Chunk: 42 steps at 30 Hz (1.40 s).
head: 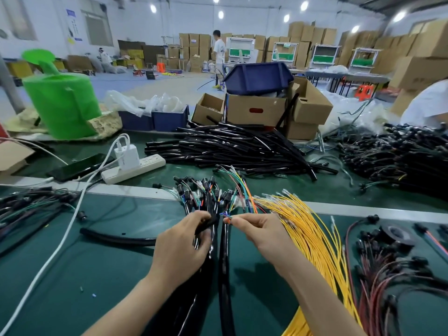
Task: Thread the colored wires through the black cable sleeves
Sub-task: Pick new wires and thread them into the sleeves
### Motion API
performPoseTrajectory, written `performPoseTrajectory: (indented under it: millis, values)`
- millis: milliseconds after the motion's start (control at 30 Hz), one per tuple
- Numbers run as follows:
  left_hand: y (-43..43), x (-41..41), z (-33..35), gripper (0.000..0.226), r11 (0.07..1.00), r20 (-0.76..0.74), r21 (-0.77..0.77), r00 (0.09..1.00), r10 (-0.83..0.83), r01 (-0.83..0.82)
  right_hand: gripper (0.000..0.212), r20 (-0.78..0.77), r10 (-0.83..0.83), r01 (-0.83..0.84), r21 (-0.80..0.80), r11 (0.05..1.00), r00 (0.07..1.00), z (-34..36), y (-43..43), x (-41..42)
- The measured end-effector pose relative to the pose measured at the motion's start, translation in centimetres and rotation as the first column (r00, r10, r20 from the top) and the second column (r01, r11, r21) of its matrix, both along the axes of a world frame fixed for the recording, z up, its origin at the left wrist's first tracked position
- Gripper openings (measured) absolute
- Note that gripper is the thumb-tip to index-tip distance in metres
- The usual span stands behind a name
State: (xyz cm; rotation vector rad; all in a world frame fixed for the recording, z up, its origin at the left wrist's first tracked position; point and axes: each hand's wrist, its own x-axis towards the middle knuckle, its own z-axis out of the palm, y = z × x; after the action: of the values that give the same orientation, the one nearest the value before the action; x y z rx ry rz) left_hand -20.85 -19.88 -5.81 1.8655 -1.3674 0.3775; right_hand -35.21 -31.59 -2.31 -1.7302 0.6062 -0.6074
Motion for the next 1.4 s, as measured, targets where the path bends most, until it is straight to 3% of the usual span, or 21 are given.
performPoseTrajectory:
  millis: [167,333,533,600,833,1200,1400]
  values:
    - [0.3,0.1,0.2,0.032,0.975,-0.082,-0.139,0.979,-0.185,0.173,0.021,-0.069,0.114,-0.119,-0.075,0.990,0.991,-0.1,0.1,0.1]
    - [0.0,0.2,-0.5,0.017,0.940,-0.106,-0.240,0.956,-0.272,0.241,0.023,-0.097,0.188,-0.196,-0.078,0.978,0.977,-0.2,0.3,0.2]
    - [0.3,0.4,-0.6,0.013,0.916,-0.103,-0.227,0.927,-0.362,0.332,0.013,-0.146,0.272,-0.279,-0.030,0.960,0.951,-0.1,-0.1,-0.2]
    - [0.2,0.4,-0.5,0.014,0.912,-0.118,-0.229,0.920,-0.374,0.341,0.006,-0.114,0.288,-0.287,0.025,0.958,0.951,0.1,-0.4,-0.2]
    - [0.3,0.2,-0.6,0.017,0.900,-0.186,-0.246,0.893,-0.409,0.360,0.012,-0.056,0.286,-0.280,0.103,0.955,0.957,0.1,-0.7,-0.3]
    - [0.5,-0.2,-0.2,0.028,0.882,-0.146,-0.244,0.884,-0.444,0.403,0.019,0.014,0.175,-0.175,0.093,0.980,0.984,-0.1,-0.6,-0.2]
    - [0.0,-0.3,-0.5,0.038,0.899,-0.102,-0.218,0.908,-0.407,0.379,0.022,0.050,0.202,-0.206,0.129,0.970,0.978,-0.1,-0.5,0.0]
